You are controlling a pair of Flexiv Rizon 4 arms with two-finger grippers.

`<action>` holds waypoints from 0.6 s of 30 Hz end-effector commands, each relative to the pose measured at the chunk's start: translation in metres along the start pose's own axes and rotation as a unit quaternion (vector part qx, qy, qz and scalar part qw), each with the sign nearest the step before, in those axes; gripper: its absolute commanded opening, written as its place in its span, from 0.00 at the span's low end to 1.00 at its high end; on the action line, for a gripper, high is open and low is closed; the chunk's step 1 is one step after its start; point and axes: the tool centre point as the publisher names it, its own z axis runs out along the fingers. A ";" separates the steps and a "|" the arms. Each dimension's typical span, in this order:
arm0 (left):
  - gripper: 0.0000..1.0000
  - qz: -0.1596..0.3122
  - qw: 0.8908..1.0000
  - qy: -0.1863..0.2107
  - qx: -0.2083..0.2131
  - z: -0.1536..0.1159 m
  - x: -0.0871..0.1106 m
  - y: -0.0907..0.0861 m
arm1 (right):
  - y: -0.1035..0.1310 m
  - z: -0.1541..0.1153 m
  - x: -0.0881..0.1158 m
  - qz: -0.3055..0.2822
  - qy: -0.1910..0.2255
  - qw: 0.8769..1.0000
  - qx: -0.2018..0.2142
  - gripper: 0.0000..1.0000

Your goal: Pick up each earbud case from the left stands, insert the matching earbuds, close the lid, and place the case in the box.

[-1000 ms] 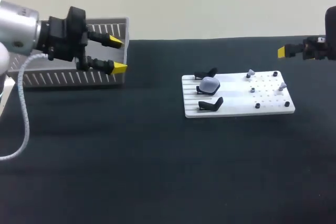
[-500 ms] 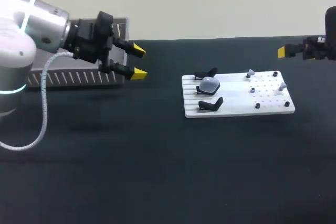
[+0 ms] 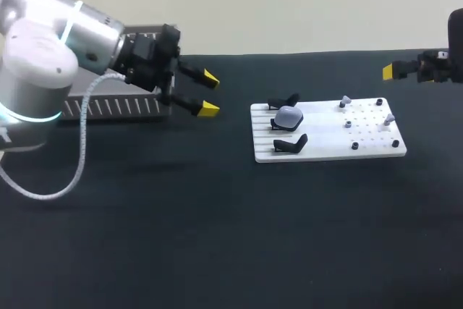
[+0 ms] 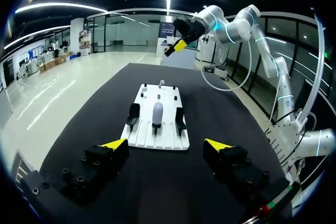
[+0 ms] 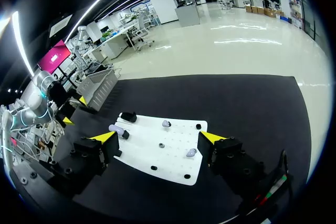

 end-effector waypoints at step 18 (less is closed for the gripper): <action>1.00 0.011 0.998 0.003 0.058 0.033 -0.002 0.012 | 0.000 0.000 0.000 0.000 0.000 1.000 0.001 1.00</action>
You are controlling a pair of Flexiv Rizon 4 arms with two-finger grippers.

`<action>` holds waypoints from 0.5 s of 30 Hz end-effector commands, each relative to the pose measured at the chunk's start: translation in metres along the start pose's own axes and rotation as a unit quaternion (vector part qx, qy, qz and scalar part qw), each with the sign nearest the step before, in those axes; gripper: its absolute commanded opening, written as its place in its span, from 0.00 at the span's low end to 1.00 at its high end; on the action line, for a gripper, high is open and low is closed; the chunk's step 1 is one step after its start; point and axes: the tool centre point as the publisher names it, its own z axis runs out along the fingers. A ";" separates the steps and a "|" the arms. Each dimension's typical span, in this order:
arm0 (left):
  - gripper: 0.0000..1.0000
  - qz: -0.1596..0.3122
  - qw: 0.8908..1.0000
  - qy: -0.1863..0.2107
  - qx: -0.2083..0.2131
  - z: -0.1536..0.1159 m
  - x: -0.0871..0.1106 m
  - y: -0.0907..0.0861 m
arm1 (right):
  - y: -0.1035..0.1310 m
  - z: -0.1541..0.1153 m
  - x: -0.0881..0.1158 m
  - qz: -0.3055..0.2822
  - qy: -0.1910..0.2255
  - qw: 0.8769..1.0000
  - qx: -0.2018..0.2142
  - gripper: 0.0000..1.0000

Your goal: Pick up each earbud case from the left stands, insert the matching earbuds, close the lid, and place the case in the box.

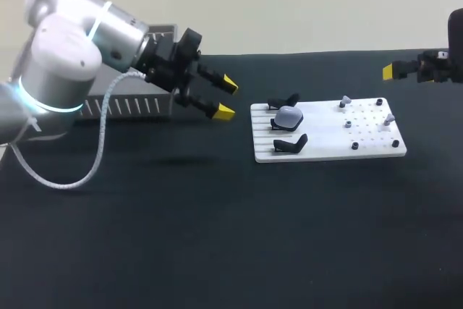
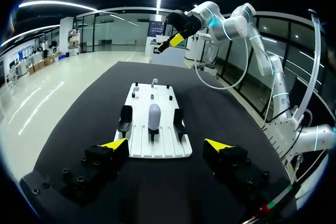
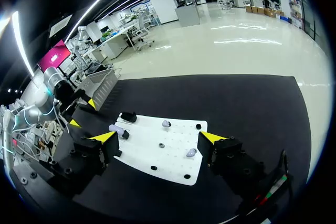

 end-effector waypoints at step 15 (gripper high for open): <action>1.00 0.005 1.000 -0.003 0.003 0.005 0.000 0.003 | 0.000 0.000 0.000 0.000 0.000 1.000 0.001 1.00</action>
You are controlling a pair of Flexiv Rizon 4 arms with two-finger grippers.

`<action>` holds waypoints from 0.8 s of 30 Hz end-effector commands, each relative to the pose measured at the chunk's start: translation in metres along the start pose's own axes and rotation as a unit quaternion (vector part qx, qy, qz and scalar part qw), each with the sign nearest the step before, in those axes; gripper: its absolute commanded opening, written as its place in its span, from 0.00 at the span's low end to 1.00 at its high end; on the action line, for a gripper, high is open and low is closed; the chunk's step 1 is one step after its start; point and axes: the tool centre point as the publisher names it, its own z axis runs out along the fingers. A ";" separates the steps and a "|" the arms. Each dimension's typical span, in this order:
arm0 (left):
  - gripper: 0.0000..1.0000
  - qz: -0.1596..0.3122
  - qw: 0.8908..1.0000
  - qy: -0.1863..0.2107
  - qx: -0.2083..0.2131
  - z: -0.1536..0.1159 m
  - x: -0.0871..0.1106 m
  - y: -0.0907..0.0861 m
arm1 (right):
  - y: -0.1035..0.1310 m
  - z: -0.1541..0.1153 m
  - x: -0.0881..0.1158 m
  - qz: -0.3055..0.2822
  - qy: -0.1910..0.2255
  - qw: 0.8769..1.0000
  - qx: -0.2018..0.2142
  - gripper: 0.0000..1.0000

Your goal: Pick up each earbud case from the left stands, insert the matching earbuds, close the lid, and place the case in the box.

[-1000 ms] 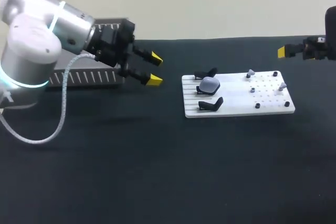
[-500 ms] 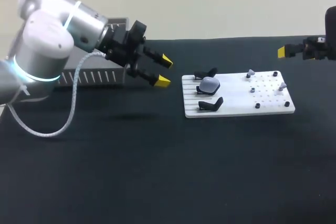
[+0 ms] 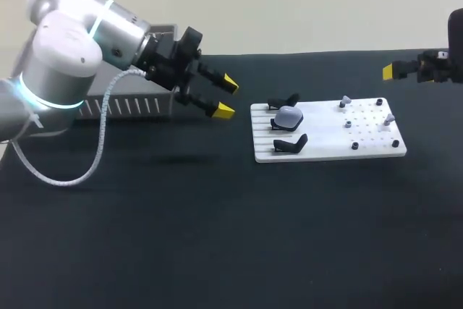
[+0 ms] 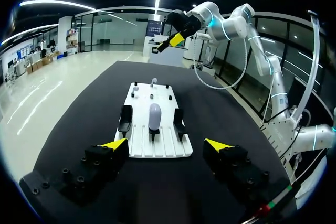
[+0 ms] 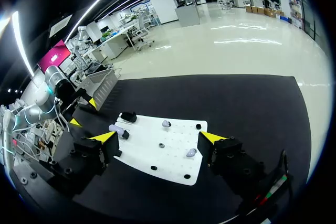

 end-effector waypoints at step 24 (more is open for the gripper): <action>1.00 0.024 0.999 -0.016 -0.027 0.062 0.003 -0.007 | 0.000 0.000 0.000 0.000 0.000 1.000 0.001 1.00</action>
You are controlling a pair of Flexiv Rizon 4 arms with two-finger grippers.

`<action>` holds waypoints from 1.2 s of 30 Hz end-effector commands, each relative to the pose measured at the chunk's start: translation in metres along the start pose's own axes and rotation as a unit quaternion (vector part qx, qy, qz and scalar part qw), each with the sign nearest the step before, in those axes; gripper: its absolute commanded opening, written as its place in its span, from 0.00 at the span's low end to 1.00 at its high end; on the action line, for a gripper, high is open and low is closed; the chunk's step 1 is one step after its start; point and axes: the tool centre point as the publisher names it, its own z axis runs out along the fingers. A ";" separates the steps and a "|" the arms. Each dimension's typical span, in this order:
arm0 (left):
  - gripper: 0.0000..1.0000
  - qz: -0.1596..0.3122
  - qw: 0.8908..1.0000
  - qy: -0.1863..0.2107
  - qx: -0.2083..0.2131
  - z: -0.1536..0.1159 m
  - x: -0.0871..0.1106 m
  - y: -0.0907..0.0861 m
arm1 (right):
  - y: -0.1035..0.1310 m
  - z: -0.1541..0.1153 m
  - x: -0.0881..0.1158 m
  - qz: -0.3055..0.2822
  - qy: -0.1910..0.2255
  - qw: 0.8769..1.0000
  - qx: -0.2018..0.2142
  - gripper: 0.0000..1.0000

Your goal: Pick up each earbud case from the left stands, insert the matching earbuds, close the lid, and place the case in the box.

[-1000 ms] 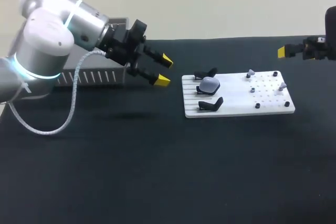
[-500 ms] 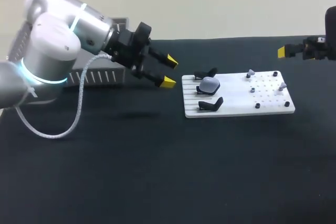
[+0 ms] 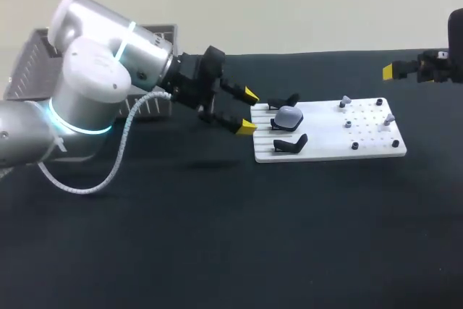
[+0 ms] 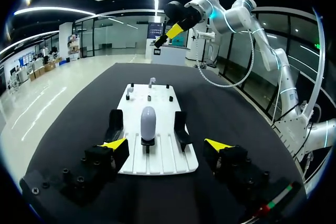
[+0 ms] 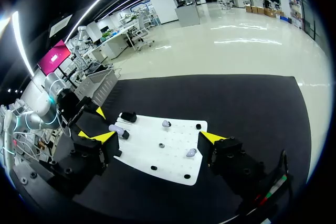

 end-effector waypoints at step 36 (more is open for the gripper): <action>0.75 0.014 1.000 -0.005 -0.020 0.047 -0.003 0.015 | 0.000 0.000 0.000 0.000 0.000 1.000 0.001 1.00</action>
